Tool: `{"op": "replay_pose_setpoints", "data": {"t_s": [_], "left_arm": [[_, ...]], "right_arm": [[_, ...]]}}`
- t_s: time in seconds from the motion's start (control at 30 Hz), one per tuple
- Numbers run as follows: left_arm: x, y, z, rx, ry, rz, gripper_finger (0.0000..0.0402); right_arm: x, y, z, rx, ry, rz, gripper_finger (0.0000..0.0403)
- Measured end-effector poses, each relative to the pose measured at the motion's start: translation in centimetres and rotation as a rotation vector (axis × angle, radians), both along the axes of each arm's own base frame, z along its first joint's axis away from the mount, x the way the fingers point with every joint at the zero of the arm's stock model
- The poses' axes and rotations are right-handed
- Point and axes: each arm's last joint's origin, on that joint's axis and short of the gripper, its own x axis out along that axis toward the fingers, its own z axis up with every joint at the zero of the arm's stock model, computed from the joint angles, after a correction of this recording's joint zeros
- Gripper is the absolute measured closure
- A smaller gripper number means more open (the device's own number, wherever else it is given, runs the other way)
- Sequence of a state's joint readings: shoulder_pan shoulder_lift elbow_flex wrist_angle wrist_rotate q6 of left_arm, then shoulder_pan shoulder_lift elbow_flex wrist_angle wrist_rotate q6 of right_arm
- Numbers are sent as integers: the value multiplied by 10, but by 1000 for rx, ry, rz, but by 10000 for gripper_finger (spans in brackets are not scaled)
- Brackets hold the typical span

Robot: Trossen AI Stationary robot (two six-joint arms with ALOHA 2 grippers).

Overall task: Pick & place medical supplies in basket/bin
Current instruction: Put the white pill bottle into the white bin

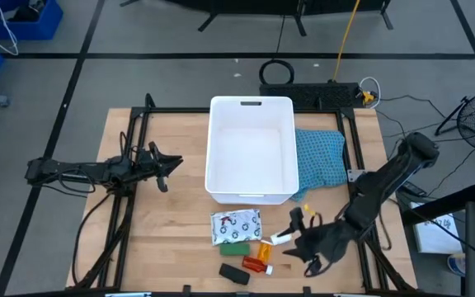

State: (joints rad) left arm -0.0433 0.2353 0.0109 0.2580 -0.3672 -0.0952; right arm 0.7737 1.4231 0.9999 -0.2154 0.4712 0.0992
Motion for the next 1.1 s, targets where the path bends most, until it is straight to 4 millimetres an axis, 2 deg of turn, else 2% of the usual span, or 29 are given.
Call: {"op": "replay_pose_setpoints", "data": {"t_s": [0.17, 0.57, 1.1], "left_arm": [[0, 0, 0, -19, -6, -1, 339], [0, 0, -1, -20, 2, -2, 339], [0, 0, -3, -67, 10, -5, 339]], "right_arm": [[7, -1, -31, -24, 93, -54, 169], [7, -31, -68, 81, 308, -90, 169], [-9, -44, -107, 155, 215, -47, 169]]}}
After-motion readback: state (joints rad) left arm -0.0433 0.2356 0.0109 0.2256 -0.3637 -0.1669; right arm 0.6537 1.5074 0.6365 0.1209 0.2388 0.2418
